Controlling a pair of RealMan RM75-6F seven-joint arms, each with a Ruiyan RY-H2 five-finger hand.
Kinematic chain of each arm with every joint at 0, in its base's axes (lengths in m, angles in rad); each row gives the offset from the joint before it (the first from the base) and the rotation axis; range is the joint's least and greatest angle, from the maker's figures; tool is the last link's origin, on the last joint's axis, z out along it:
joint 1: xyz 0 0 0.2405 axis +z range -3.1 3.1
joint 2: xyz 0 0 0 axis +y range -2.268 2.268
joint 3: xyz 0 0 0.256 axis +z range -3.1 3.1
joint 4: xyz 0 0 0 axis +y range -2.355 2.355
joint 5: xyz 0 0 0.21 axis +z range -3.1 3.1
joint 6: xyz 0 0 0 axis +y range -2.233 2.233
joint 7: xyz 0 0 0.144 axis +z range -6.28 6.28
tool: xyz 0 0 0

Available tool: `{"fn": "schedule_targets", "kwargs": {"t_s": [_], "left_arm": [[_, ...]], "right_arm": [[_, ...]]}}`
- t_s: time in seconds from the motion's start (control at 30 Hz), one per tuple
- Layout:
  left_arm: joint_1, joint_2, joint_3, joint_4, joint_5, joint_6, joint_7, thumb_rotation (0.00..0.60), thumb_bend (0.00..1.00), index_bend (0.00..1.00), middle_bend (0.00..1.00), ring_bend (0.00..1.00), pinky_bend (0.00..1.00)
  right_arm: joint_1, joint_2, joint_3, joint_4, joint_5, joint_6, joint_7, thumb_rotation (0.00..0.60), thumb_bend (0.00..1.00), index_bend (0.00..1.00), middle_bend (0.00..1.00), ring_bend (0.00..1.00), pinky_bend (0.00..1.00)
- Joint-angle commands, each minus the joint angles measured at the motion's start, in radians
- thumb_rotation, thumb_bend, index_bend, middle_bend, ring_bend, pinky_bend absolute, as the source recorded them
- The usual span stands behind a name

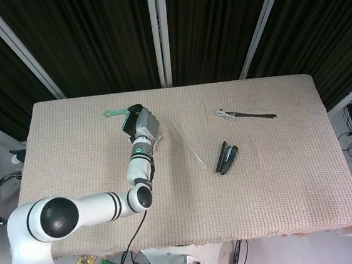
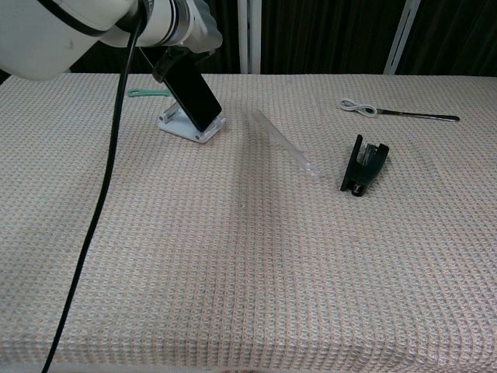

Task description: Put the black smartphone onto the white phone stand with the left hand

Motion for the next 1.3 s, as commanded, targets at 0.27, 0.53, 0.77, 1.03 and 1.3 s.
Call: {"fn": "schedule_targets", "kwargs": {"t_s": [0.27, 0.53, 0.77, 1.03, 1.3], "left_arm": [[0.007, -0.015, 0.003, 0.018, -0.008, -0.015, 0.042, 0.600, 0.38, 0.59, 0.57, 0.51, 0.48], [0.017, -0.040, -0.006, 0.047, -0.004, -0.024, 0.045, 0.600, 0.39, 0.59, 0.58, 0.51, 0.47], [0.023, -0.044, -0.004, 0.039, 0.009, -0.027, 0.053, 0.600, 0.39, 0.59, 0.58, 0.51, 0.47], [0.029, -0.061, -0.012, 0.044, 0.038, -0.039, 0.035, 0.600, 0.36, 0.58, 0.56, 0.51, 0.47], [0.035, -0.078, -0.014, 0.066, 0.084, -0.053, 0.007, 0.600, 0.30, 0.32, 0.41, 0.38, 0.42]], "right_arm": [[0.003, 0.001, 0.002, -0.002, -0.001, -0.002, -0.003, 0.600, 0.22, 0.00, 0.00, 0.00, 0.00], [0.002, -0.004, 0.001, 0.002, 0.000, -0.004, -0.002, 0.600, 0.22, 0.00, 0.00, 0.00, 0.00], [0.002, -0.005, -0.001, 0.015, 0.002, -0.011, 0.000, 0.600, 0.22, 0.00, 0.00, 0.00, 0.00], [-0.002, -0.007, -0.002, 0.024, 0.002, -0.009, 0.011, 0.600, 0.22, 0.00, 0.00, 0.00, 0.00], [-0.004, -0.008, 0.000, 0.032, 0.002, -0.008, 0.022, 0.600, 0.22, 0.00, 0.00, 0.00, 0.00]]}}
